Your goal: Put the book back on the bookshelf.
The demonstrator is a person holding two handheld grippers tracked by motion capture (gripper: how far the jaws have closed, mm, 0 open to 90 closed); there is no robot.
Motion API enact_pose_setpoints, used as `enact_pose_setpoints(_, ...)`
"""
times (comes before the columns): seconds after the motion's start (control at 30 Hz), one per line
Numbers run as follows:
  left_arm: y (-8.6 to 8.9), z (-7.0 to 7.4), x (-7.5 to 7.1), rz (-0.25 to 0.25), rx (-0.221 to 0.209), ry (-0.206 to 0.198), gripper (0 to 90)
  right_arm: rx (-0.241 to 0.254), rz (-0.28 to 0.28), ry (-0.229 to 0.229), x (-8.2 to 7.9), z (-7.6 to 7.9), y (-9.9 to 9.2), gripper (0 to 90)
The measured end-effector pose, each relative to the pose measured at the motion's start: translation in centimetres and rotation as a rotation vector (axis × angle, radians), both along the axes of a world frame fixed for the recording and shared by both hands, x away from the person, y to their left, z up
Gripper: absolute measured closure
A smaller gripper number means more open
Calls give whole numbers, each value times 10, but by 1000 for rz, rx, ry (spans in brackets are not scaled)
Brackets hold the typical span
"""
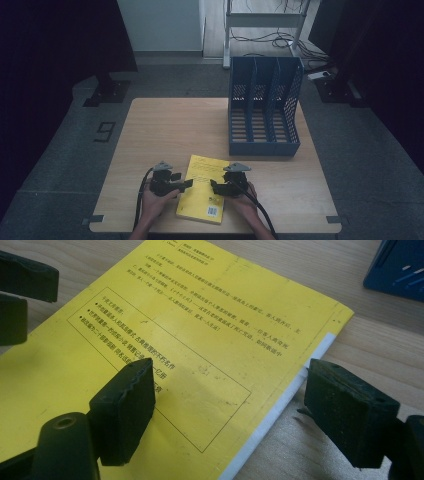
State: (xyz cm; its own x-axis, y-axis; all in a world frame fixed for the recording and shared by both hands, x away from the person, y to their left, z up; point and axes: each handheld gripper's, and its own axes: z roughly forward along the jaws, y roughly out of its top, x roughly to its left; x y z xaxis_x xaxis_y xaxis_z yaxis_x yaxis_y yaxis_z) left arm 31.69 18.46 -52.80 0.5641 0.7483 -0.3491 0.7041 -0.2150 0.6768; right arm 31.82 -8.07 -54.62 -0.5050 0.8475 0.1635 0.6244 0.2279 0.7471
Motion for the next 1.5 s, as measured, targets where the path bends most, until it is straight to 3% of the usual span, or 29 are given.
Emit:
enact_pose_setpoints(0.3, -4, -4, 3, 10, 8, 7, 323, 7, 1, -2, 0, -1, -1, 207)
enact_pose_setpoints(0.63, -15, -11, 5, -12, 31, 31, 315, 10, 1, -8, -1, -2, -2, 208)
enact_pose_setpoints(1.2, -23, -8, 1, -5, 61, 12, 302, 20, -4, -20, -2, -4, -2, 206)
enact_pose_setpoints(1.5, -22, -3, -2, 0, 41, -3, 309, 22, -5, -23, -2, -4, -2, 207)
